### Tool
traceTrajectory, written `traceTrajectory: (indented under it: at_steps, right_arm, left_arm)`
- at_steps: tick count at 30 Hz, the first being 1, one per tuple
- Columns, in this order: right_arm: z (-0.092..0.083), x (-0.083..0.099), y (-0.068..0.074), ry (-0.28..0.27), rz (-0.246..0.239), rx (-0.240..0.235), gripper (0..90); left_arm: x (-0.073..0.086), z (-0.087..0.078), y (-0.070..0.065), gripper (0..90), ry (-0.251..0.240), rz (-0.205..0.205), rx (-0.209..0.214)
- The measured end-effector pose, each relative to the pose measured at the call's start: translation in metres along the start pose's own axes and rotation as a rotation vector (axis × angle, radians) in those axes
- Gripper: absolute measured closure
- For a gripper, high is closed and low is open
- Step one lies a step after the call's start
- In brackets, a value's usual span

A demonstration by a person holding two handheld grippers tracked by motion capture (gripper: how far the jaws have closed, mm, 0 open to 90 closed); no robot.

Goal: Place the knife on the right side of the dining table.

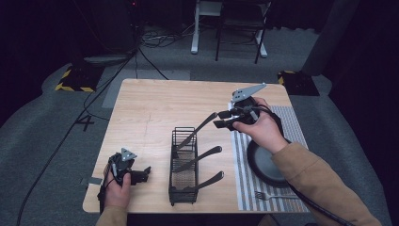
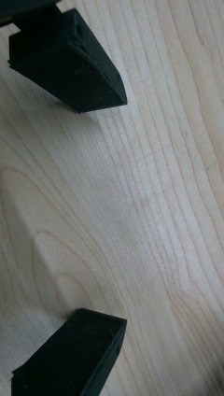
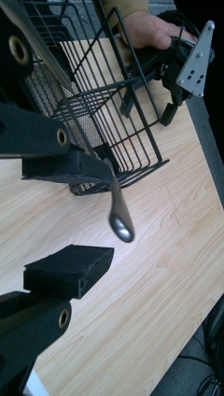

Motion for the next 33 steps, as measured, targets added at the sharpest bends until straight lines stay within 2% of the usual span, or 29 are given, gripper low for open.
traceTrajectory:
  at_steps: [5,9,12,13,17,21,29,31,33]
  right_arm:
    - [0.007,-0.008,-0.003,0.020,0.006,-0.002,59.8]
    - [0.011,-0.011,-0.004,0.032,0.008,-0.031,66.9]
    - [0.011,-0.012,-0.004,0.042,0.000,-0.029,69.9]
    - [0.010,-0.013,-0.004,0.045,-0.005,-0.027,75.2]
    - [0.007,-0.015,-0.003,0.051,-0.013,-0.038,78.6]
    - [0.006,-0.016,-0.001,0.059,-0.027,-0.042,78.7]
    - [0.010,-0.018,-0.002,0.067,-0.017,-0.066,78.9]
    - [0.010,-0.019,-0.002,0.074,-0.018,-0.076,79.6]
    - [0.008,-0.020,0.001,0.067,-0.020,-0.111,81.7]
  left_arm:
    - [0.000,0.000,0.000,0.0,0.000,0.000,0.000]
    - [0.000,0.000,0.000,0.0,0.000,0.000,0.000]
    - [0.000,0.000,0.000,0.0,0.000,0.000,0.000]
    - [0.000,0.000,0.000,0.0,0.000,0.000,0.000]
    - [0.000,0.000,0.000,0.0,0.000,0.000,0.000]
    - [0.000,0.000,0.000,0.0,0.000,0.000,0.000]
    - [0.000,0.000,0.000,0.0,0.000,0.000,0.000]
    - [0.000,0.000,0.000,0.0,0.000,0.000,0.001]
    - [0.000,0.000,0.000,0.0,0.000,0.000,-0.001]
Point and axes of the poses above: each handheld gripper's, and its own axes: z roughly forward along the jaws, x roughly out of its underside, y roughly to its left, the point moved 1 cm from there along z, roughly forward along the jaws, and after that the axes turned 11 degrees about y, right-handed, at the moved point
